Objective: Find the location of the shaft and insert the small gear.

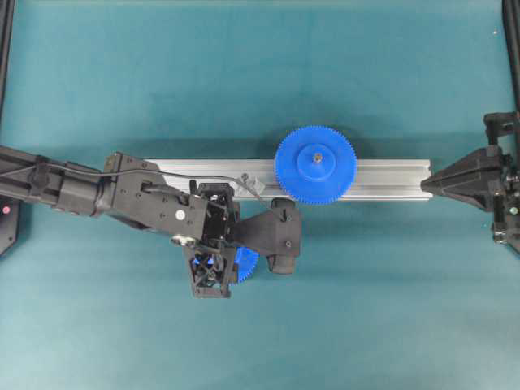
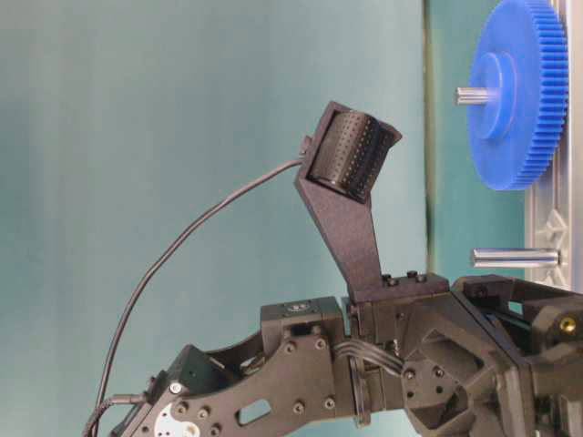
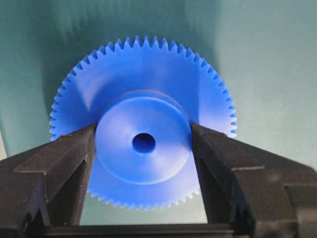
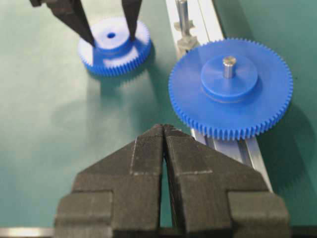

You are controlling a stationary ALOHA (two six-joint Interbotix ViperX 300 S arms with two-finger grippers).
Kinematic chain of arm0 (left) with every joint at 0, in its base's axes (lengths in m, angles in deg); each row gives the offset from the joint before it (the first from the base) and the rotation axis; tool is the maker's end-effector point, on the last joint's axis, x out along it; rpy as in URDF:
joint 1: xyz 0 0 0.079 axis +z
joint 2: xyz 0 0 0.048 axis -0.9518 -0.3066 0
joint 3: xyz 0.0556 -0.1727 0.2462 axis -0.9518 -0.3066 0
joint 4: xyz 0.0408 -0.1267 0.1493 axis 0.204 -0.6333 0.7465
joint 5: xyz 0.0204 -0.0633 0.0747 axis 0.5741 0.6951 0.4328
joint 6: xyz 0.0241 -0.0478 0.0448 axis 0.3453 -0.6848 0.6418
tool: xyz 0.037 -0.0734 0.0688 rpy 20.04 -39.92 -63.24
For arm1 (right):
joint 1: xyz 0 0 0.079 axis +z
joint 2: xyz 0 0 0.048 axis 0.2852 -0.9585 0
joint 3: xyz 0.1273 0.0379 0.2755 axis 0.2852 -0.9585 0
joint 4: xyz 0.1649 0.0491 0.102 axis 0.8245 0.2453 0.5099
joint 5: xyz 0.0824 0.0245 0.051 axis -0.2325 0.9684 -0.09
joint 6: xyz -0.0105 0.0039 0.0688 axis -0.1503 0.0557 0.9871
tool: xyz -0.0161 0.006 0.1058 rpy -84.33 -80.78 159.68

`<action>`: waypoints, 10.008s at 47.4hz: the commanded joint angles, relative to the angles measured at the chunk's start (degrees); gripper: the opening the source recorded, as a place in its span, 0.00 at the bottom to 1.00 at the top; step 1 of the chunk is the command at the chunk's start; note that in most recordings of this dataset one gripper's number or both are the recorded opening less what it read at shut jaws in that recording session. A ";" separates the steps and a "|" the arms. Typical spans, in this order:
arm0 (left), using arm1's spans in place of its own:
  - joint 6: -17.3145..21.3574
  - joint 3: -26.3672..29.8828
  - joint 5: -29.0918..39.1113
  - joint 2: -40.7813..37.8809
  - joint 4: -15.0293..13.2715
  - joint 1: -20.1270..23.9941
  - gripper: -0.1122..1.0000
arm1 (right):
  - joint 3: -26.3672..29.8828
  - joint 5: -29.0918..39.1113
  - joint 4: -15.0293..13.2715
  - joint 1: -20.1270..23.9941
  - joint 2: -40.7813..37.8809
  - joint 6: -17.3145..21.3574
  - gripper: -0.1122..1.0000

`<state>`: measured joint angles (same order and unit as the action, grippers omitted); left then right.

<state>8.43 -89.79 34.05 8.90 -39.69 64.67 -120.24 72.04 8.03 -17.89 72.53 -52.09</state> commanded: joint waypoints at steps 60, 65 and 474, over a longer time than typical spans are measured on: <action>5.19 13.80 17.14 12.13 0.09 1.85 0.67 | 0.53 -0.70 -0.09 -0.09 -0.35 0.70 0.13; 6.42 14.68 17.84 13.18 0.18 2.72 0.67 | 0.53 -0.79 -0.09 -0.09 -0.35 0.70 0.13; 10.46 16.88 19.07 9.76 0.26 10.37 0.89 | 0.09 -0.70 -0.18 -0.26 1.41 3.52 0.13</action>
<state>18.80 -74.06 53.30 16.72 -39.60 75.22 -120.68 71.95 7.94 -18.07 74.28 -49.19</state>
